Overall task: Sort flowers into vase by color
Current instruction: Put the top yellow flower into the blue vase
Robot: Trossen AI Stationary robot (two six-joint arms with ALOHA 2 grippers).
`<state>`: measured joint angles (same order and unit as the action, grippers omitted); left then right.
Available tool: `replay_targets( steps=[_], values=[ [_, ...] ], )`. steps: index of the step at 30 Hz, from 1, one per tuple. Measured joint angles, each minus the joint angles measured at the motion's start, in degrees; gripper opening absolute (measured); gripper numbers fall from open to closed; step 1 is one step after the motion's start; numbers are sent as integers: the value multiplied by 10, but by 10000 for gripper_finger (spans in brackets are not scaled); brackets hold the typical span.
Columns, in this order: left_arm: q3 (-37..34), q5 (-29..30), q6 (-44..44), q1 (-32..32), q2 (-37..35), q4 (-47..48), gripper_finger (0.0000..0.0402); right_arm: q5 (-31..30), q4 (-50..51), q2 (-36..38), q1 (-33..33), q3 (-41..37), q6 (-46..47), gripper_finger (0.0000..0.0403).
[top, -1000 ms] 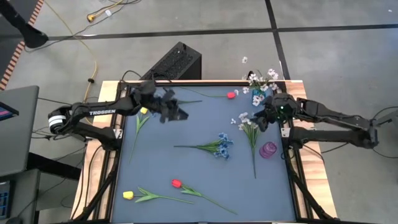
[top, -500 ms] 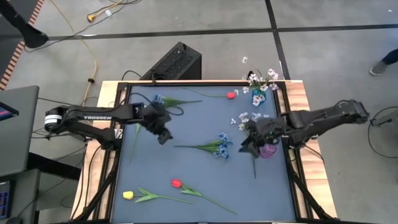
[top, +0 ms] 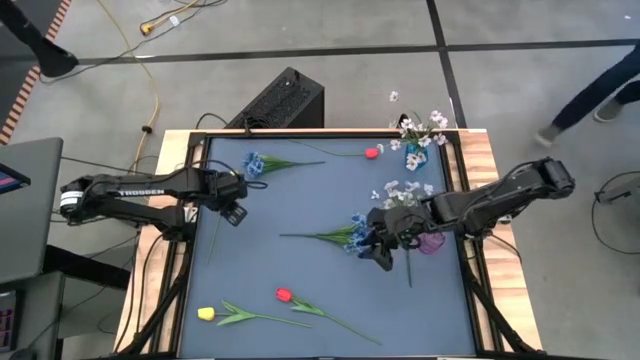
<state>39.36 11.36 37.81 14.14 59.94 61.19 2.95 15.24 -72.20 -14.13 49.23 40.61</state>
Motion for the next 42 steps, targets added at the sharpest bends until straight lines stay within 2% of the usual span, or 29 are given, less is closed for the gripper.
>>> replay_targets(
  steps=[4, 11, 19, 28, 33, 39, 42],
  values=[
    [-50, -48, 41, -5, -23, 3, 150, 2, -15, -14, 0, 0, -2, 240],
    [-100, -71, 102, -10, -41, -35, 150, 3, -17, -18, 6, 0, -14, 240],
    [-136, -25, 142, -10, -36, -77, 150, 14, -27, -18, 24, 0, -32, 240],
    [-188, -47, 155, -11, -39, -130, 147, 34, -25, -17, 30, 0, -50, 240],
    [-193, -47, 159, -17, -42, -135, 108, 34, -24, -17, 31, 0, -55, 240],
    [-181, -34, 138, -25, -41, -162, 13, 34, -24, -17, 34, 0, -68, 240],
    [-181, -29, 147, -25, -41, -179, 6, 34, -24, -17, 34, 0, -68, 240]
  ],
)
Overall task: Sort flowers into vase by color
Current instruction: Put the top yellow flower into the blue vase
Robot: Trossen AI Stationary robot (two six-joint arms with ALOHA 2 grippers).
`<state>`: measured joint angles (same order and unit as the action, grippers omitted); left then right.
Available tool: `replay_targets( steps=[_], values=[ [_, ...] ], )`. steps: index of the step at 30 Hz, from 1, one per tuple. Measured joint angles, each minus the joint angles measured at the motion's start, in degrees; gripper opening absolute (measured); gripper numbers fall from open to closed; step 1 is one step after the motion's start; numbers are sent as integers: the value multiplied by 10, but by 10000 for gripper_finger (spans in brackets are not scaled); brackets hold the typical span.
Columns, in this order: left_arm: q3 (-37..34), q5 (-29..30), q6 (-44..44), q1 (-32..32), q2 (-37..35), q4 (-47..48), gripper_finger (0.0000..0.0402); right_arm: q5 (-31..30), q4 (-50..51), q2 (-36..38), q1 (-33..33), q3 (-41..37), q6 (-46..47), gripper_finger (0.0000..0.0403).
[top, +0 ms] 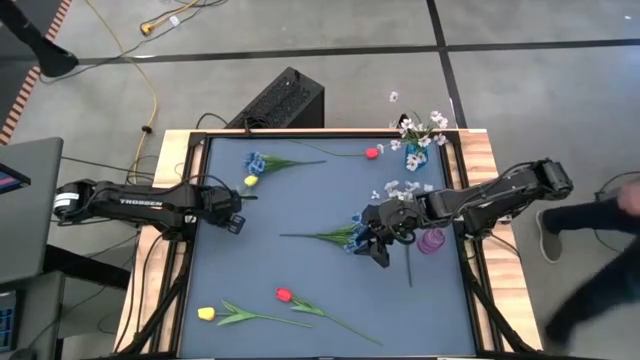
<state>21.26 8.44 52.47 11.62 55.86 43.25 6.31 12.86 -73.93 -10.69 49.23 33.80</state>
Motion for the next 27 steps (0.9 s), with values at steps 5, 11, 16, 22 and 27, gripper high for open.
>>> replay_targets(
  steps=[5, 11, 16, 22, 27],
  values=[
    [1, -7, 25, 0, 0, -68, 1, 0, 0, 0, 0, 0, 2, 240],
    [62, 46, 20, 3, 0, -47, 0, 27, -1, 0, 0, 0, 21, 240],
    [155, 88, -28, 37, 0, 105, 0, 52, -1, 1, -9, 0, 50, 240],
    [272, 115, -100, 67, 0, 201, 0, 56, -3, 5, -28, 0, 52, 238],
    [361, 104, -179, 62, -9, 152, 0, 56, -58, 9, -28, 0, 52, 224]
  ],
)
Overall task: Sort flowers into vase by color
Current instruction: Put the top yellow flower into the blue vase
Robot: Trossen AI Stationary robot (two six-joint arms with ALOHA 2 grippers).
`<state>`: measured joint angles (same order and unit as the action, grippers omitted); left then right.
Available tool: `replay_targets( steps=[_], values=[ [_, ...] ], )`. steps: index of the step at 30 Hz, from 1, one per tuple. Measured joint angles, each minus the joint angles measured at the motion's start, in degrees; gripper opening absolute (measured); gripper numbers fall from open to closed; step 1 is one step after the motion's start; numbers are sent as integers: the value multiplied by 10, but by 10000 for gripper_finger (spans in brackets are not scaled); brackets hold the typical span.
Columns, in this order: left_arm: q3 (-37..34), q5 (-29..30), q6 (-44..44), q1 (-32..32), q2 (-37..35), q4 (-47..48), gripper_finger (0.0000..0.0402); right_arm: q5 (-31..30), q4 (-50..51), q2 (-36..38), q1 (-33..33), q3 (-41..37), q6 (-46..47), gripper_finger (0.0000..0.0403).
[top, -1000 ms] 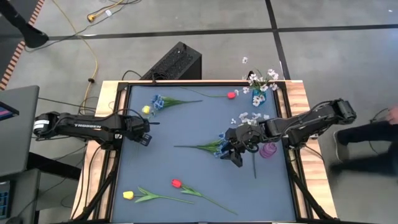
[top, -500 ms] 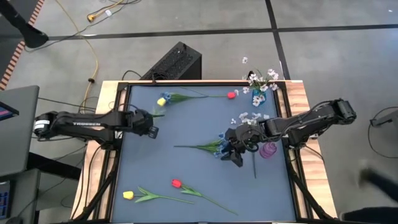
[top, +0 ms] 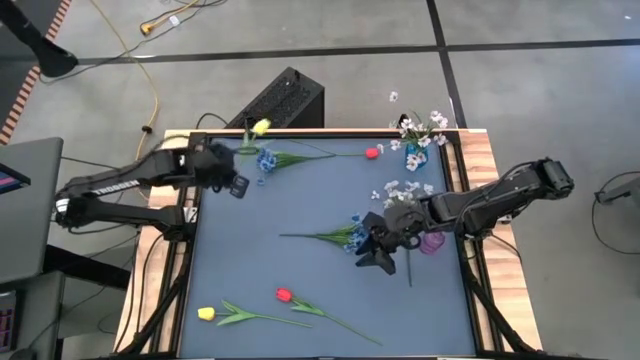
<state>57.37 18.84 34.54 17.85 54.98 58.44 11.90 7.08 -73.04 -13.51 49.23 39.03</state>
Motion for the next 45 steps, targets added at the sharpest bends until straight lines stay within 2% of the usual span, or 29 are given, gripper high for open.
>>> replay_targets(
  steps=[3, 8, 14, 18, 22, 25, 29, 33, 39, 45],
  values=[
    [22, -35, -51, -12, -7, -108, 0, 0, -47, 0, 5, 7, -12, 217],
    [10, -116, -122, -37, -17, -361, 0, -16, -105, 0, 22, 35, -80, 211],
    [-45, -237, -116, -62, -7, -653, 0, -77, -176, 0, 66, 74, -156, 211],
    [-71, -256, -110, -84, 22, -797, 0, -77, -208, -2, 104, 105, -179, 211],
    [-72, -263, -116, -105, 73, -901, 0, -76, -202, -10, 137, 133, -185, 211],
    [-72, -273, -116, -112, 108, -948, 0, -75, -202, -13, 156, 151, -185, 211],
    [-72, -247, -120, -114, 136, -980, 0, -73, -206, -18, 168, 170, -186, 211],
    [-70, -246, -109, -114, 165, -1009, 0, -73, -196, -31, 174, 175, -190, 210],
    [-33, -264, -116, -114, 200, -1010, 0, -52, -175, -43, 174, 176, -192, 210],
    [-25, -257, -125, -107, 201, -953, 0, -42, -176, -42, 174, 176, -195, 210]
  ],
)
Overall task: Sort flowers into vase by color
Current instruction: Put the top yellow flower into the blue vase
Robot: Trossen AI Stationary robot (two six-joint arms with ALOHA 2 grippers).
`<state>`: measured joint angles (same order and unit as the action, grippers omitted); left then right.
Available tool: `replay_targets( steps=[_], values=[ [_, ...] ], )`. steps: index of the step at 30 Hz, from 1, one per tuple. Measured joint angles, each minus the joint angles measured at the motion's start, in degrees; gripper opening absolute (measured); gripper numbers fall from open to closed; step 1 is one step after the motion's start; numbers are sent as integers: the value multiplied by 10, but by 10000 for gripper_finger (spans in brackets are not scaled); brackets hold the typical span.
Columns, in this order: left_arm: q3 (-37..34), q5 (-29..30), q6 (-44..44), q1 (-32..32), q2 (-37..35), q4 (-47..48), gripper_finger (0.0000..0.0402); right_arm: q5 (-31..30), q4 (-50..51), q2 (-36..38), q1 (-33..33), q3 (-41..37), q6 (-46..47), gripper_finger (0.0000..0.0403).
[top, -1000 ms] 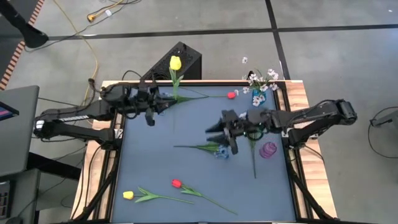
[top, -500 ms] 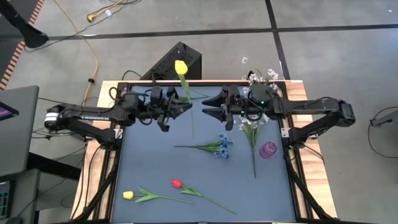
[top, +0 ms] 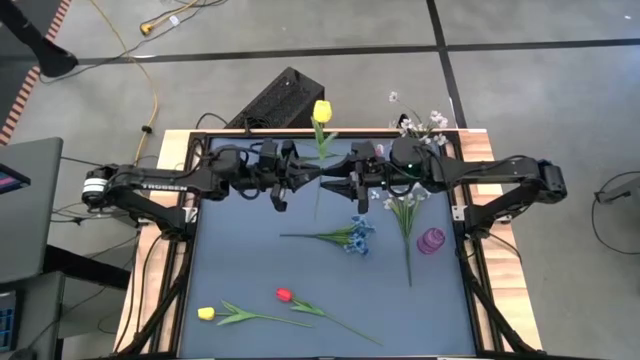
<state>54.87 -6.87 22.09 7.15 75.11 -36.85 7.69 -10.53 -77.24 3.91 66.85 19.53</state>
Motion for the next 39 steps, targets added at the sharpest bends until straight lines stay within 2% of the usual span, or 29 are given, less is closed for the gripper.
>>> replay_targets(
  steps=[7, 17, 22, 26, 39],
  values=[
    [0, -4, -20, 2, 0, 19, 0, 14, 3, 0, 0, 0, -1, 210],
    [0, 20, -19, 2, 0, 13, 0, 4, 2, 0, 4, 0, -1, 206],
    [0, 47, -15, 1, 0, 13, 0, -16, 0, -2, 4, 0, -4, 174],
    [0, 46, -14, 1, 0, 14, 0, -35, 1, -10, 4, -1, -6, 138],
    [0, 47, -12, -1, 0, 16, 0, -32, -20, -15, 15, -1, -6, 58]
  ],
)
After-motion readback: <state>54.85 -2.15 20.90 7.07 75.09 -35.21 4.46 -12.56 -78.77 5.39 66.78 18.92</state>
